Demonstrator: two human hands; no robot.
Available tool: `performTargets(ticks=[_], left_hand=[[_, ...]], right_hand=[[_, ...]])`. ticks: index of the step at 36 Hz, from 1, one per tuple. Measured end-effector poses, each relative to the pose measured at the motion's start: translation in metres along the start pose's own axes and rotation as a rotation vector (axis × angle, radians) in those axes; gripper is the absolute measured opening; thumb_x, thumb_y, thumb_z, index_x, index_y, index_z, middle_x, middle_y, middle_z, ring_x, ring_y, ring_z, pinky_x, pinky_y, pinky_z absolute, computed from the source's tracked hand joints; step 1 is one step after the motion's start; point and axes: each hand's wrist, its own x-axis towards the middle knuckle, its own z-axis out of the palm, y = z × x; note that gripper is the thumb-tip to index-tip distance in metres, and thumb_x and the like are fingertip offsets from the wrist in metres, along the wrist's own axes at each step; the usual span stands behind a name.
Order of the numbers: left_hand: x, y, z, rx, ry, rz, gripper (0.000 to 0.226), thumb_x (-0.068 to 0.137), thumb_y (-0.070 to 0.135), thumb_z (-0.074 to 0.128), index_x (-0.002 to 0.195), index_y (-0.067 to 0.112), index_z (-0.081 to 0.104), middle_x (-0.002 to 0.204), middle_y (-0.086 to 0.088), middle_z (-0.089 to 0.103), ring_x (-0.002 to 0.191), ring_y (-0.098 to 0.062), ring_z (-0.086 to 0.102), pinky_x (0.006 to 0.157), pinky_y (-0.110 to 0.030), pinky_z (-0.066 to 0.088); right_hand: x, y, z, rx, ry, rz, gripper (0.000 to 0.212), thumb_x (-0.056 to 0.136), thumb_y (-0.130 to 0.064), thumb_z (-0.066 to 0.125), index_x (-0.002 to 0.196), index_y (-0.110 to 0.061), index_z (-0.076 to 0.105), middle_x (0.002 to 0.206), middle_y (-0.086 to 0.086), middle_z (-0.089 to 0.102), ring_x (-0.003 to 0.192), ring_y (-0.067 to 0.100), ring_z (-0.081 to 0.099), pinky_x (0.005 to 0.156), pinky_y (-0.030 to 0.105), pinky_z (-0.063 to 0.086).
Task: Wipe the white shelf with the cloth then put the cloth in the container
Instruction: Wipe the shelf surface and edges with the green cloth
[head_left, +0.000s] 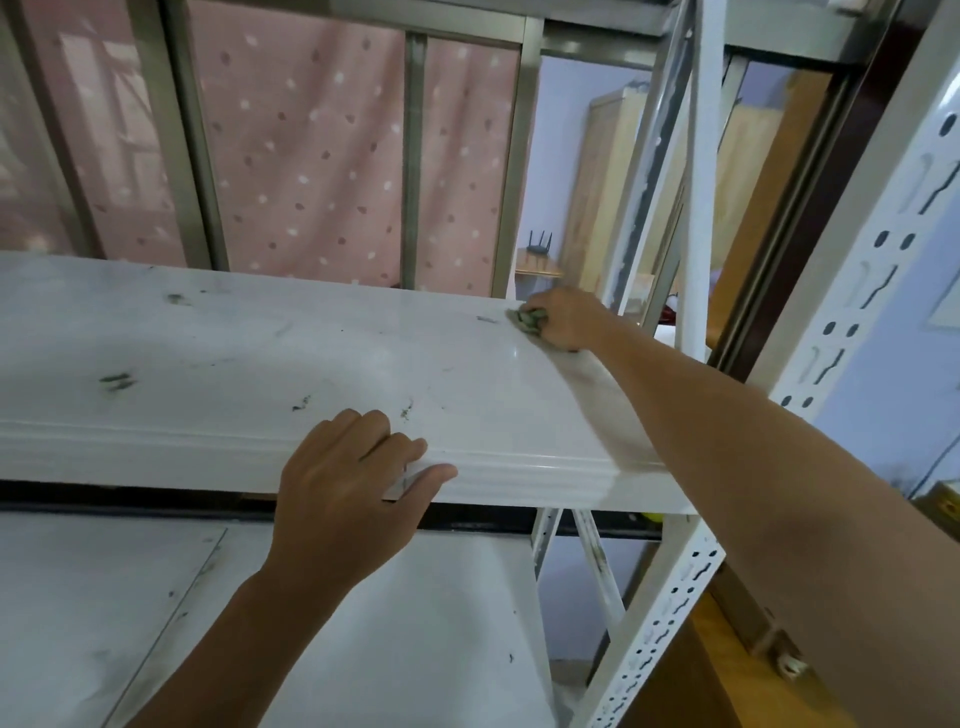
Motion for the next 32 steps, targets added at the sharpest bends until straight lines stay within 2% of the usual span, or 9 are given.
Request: performTargets(ticks=[2,5,11,16,19,23,26,28,32], left_hand=[[-0.001,0.000,0.001,-0.005,0.005,-0.001,0.035,0.086,0.037,0.083,0.072,0.007,0.074,0.065,-0.003,0.057,0.059,-0.023,0.053,0.054,-0.039,0.048],[0.000,0.001,0.001,-0.021,0.020,-0.003,0.035,0.087,0.036,0.083,0.071,0.007,0.073,0.065,-0.003,0.057,0.059,-0.023,0.052,0.055,-0.039,0.048],[0.001,0.002,-0.002,-0.028,-0.005,0.000,0.036,0.090,0.039,0.078,0.076,0.007,0.073,0.066,-0.003,0.058,0.062,-0.024,0.052,0.057,-0.036,0.047],[0.001,0.001,-0.002,-0.112,0.031,-0.016,0.031,0.087,0.034,0.083,0.076,0.006,0.073,0.069,-0.005,0.060,0.063,-0.027,0.053,0.056,-0.038,0.046],[0.001,0.000,-0.003,-0.124,0.002,-0.026,0.029,0.085,0.033,0.084,0.078,0.007,0.073,0.071,-0.005,0.060,0.066,-0.027,0.053,0.058,-0.038,0.046],[0.001,-0.002,-0.004,-0.132,-0.020,-0.022,0.026,0.083,0.030,0.085,0.078,0.008,0.073,0.072,-0.004,0.060,0.067,-0.026,0.052,0.059,-0.035,0.043],[0.002,-0.004,-0.003,-0.153,-0.034,-0.026,0.026,0.084,0.031,0.083,0.075,0.009,0.072,0.071,-0.003,0.058,0.066,-0.025,0.052,0.058,-0.035,0.042],[0.002,-0.005,-0.002,-0.166,-0.035,-0.027,0.026,0.083,0.030,0.084,0.073,0.009,0.071,0.069,-0.002,0.057,0.065,-0.024,0.051,0.057,-0.035,0.042],[0.002,-0.007,0.001,-0.181,0.018,-0.024,0.028,0.083,0.031,0.085,0.071,0.010,0.070,0.067,-0.001,0.056,0.062,-0.024,0.050,0.055,-0.037,0.044]], right_hand=[[0.001,-0.009,0.002,0.040,-0.020,-0.060,0.044,0.091,-0.015,0.049,0.132,-0.028,0.057,0.126,0.004,0.061,0.109,0.025,0.056,0.089,0.031,0.046],[-0.008,-0.021,0.002,0.074,-0.018,-0.127,0.050,0.090,-0.010,0.047,0.136,-0.029,0.055,0.134,0.002,0.058,0.118,0.026,0.053,0.094,0.030,0.044],[-0.046,-0.046,-0.001,0.162,0.049,-0.223,0.046,0.088,-0.005,0.051,0.129,-0.023,0.063,0.124,0.002,0.064,0.111,0.021,0.057,0.085,0.017,0.036],[-0.092,-0.078,-0.007,0.230,0.033,-0.355,0.036,0.089,-0.008,0.058,0.121,-0.023,0.068,0.106,0.004,0.066,0.098,0.025,0.059,0.089,0.038,0.045],[-0.119,-0.089,-0.011,0.264,0.060,-0.391,0.036,0.091,-0.009,0.058,0.123,-0.024,0.067,0.109,0.001,0.066,0.099,0.022,0.058,0.089,0.036,0.045],[-0.139,-0.087,-0.014,0.215,0.153,-0.274,0.034,0.092,-0.015,0.059,0.124,-0.023,0.066,0.115,0.001,0.068,0.102,0.023,0.059,0.085,0.035,0.047],[-0.152,-0.074,-0.017,0.097,0.178,-0.074,0.020,0.091,-0.030,0.056,0.104,-0.020,0.068,0.093,0.002,0.070,0.087,0.024,0.062,0.070,0.029,0.041],[-0.152,-0.055,-0.017,0.046,0.163,0.065,0.026,0.093,-0.035,0.049,0.095,-0.017,0.067,0.082,0.002,0.067,0.078,0.022,0.060,0.067,0.028,0.040],[-0.113,-0.012,-0.009,-0.034,0.074,0.268,0.034,0.089,-0.015,0.046,0.118,-0.018,0.063,0.110,0.010,0.065,0.099,0.030,0.059,0.068,0.031,0.043]])
